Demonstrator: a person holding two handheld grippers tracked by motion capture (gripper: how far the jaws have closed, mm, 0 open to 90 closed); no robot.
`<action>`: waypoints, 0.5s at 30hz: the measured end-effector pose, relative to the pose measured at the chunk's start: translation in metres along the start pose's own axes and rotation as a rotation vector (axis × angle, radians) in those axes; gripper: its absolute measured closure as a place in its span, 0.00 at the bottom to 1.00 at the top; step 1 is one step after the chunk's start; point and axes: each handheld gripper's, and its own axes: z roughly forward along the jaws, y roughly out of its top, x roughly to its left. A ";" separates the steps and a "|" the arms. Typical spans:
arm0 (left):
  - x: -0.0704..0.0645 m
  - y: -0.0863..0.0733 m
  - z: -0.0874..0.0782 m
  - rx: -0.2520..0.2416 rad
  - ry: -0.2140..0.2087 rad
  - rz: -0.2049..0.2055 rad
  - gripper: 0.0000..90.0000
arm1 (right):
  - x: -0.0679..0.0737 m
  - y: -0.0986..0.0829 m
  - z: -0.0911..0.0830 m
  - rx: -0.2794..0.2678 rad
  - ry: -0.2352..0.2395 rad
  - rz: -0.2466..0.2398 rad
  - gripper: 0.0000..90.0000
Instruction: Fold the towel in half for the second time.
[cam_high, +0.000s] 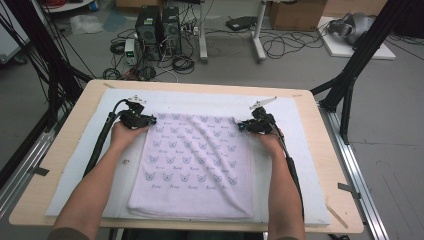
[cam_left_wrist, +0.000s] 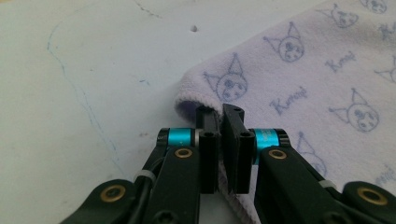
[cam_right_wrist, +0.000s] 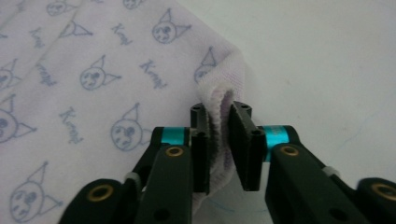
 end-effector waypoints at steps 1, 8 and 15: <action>0.001 0.001 -0.002 -0.004 0.001 0.003 0.95 | 0.000 0.001 -0.002 -0.011 -0.002 0.003 0.92; -0.001 0.011 -0.024 -0.102 -0.011 0.019 0.95 | 0.004 0.012 -0.030 -0.090 -0.025 -0.019 0.96; -0.015 0.020 -0.060 -0.172 -0.038 0.107 0.95 | 0.018 0.018 -0.067 -0.147 -0.010 -0.065 0.96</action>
